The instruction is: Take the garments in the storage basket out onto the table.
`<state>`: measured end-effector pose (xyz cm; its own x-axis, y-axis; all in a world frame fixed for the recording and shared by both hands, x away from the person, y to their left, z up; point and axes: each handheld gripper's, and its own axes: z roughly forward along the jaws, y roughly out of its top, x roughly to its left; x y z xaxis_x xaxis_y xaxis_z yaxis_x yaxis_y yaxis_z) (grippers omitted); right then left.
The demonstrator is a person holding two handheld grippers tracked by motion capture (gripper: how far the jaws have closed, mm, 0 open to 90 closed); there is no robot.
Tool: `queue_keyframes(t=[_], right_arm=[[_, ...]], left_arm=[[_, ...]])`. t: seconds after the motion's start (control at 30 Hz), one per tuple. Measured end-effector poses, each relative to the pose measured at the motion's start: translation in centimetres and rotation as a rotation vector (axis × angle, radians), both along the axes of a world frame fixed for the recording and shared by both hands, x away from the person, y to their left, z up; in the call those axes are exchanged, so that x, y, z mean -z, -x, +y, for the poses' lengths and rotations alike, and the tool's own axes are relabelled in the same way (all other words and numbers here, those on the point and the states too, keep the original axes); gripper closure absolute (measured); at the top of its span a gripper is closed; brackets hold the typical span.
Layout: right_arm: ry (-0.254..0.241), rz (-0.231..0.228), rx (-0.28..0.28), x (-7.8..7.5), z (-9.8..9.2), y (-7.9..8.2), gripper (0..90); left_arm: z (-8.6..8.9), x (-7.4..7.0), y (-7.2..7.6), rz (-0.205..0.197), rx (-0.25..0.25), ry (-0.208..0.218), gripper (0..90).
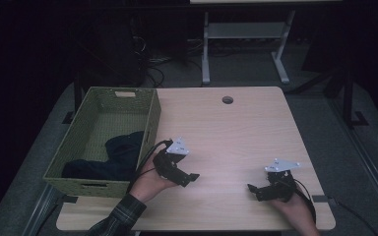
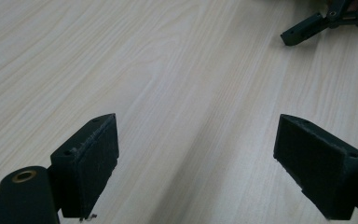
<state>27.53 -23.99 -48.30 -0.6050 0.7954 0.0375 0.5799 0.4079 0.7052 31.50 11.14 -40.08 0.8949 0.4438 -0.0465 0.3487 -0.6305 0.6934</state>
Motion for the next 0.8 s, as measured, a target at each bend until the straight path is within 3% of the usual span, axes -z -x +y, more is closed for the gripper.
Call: queue_keyframes(t=[0.8], right_arm=[[0.000, -0.001, 0.000, 0.0, 0.0, 0.0, 1.6]], left_arm=[[1.0, -2.8, -0.5, 0.003, -0.001, -0.014, 13.8]])
